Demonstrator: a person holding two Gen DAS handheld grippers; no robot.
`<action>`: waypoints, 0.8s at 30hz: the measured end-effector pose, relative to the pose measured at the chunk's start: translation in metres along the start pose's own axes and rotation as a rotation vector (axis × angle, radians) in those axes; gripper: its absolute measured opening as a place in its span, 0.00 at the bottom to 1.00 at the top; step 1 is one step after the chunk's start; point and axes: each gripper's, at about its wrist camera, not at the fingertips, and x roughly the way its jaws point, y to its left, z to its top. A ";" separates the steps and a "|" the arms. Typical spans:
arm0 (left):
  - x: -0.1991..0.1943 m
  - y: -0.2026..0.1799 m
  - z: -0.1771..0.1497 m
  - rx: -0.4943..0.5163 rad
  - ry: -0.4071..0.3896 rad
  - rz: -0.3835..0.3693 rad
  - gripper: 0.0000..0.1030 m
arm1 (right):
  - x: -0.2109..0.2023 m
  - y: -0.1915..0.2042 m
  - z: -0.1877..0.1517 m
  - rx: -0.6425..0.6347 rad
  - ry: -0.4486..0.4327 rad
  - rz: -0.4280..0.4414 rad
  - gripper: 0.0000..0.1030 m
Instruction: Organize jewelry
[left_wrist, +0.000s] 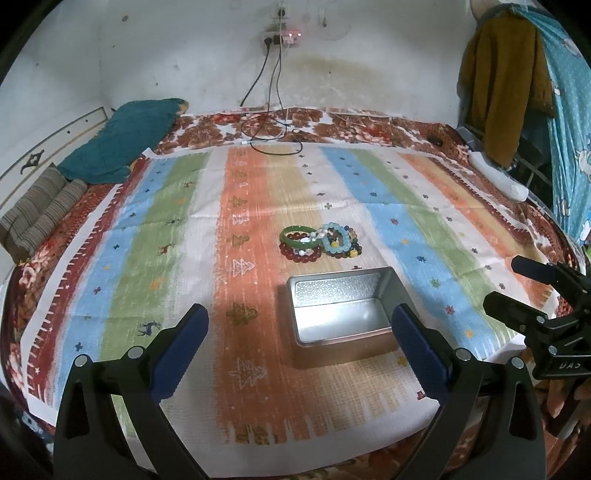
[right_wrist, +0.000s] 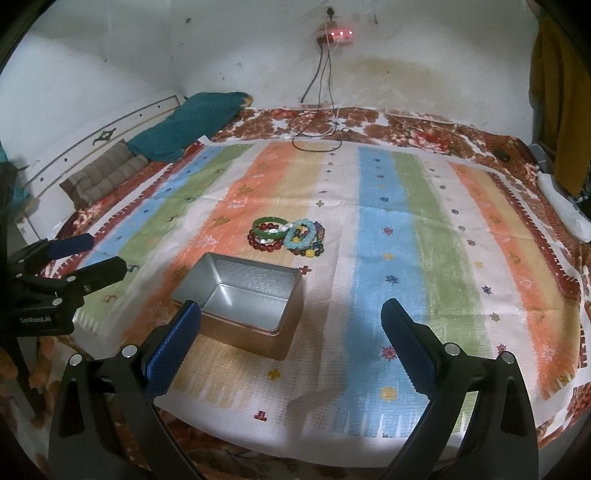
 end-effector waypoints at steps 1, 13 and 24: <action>0.000 0.000 0.000 0.001 0.001 0.000 0.95 | 0.000 0.000 0.000 0.001 0.000 -0.001 0.96; -0.001 0.002 0.000 -0.018 0.012 0.007 0.95 | 0.003 -0.001 0.001 0.010 0.012 -0.009 0.96; 0.000 -0.002 0.000 0.006 0.006 0.005 0.95 | 0.004 -0.007 0.002 0.035 0.015 -0.014 0.96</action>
